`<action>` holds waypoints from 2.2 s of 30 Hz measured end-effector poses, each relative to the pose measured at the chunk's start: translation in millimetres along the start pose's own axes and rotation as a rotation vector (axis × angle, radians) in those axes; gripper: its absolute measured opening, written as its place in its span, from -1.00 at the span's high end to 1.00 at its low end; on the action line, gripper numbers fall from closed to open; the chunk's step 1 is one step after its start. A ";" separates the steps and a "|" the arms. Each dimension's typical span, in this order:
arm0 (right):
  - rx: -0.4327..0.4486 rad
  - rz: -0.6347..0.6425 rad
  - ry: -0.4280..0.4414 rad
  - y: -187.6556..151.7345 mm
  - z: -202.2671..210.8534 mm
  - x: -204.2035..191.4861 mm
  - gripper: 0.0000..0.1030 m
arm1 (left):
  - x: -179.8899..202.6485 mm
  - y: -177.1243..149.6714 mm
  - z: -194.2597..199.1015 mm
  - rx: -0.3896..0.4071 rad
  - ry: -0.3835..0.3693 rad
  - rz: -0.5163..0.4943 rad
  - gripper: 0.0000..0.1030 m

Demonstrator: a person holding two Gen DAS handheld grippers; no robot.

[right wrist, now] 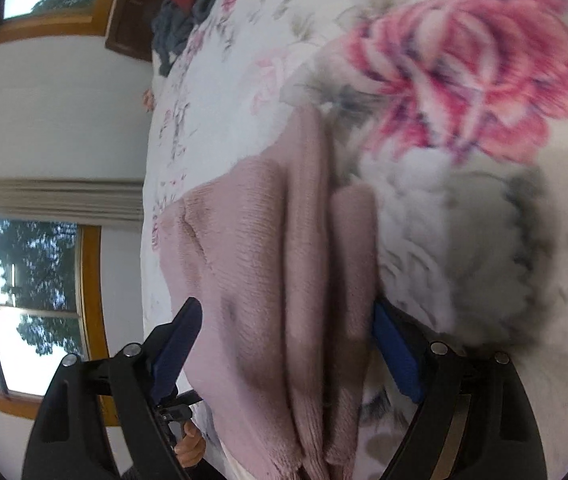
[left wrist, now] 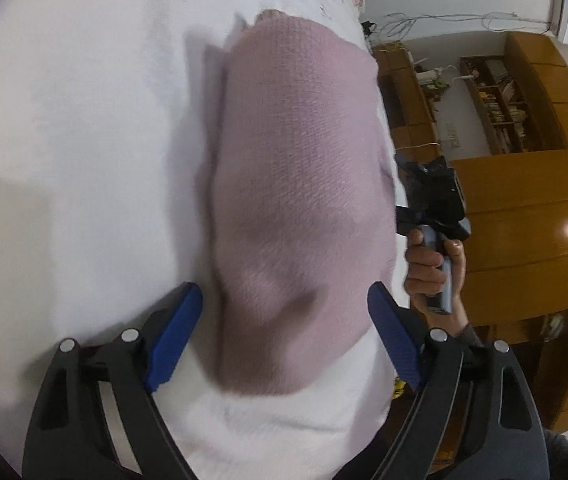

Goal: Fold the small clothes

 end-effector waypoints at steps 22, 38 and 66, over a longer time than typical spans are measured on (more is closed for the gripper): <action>0.124 0.111 -0.048 -20.3 25.0 -62.9 0.16 | 54.2 2.3 15.4 0.011 0.081 -0.028 0.41; 0.062 0.168 0.091 -122.1 4.7 -169.8 0.16 | 73.8 -79.3 149.6 0.122 0.118 -0.064 0.41; -0.011 0.091 -0.021 -251.4 -52.2 -139.2 -0.12 | 10.3 -213.8 227.3 0.370 0.344 0.024 0.22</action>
Point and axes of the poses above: each gripper's, at about its wrist camera, not at the fingertips, and z roughly against the way its jaws point, x to its right, y to its top, the point moved 8 cm from there along -z, roughly the way its jaws point, and after that the axes turned 11 degrees about -y, right-handed, at the moved point
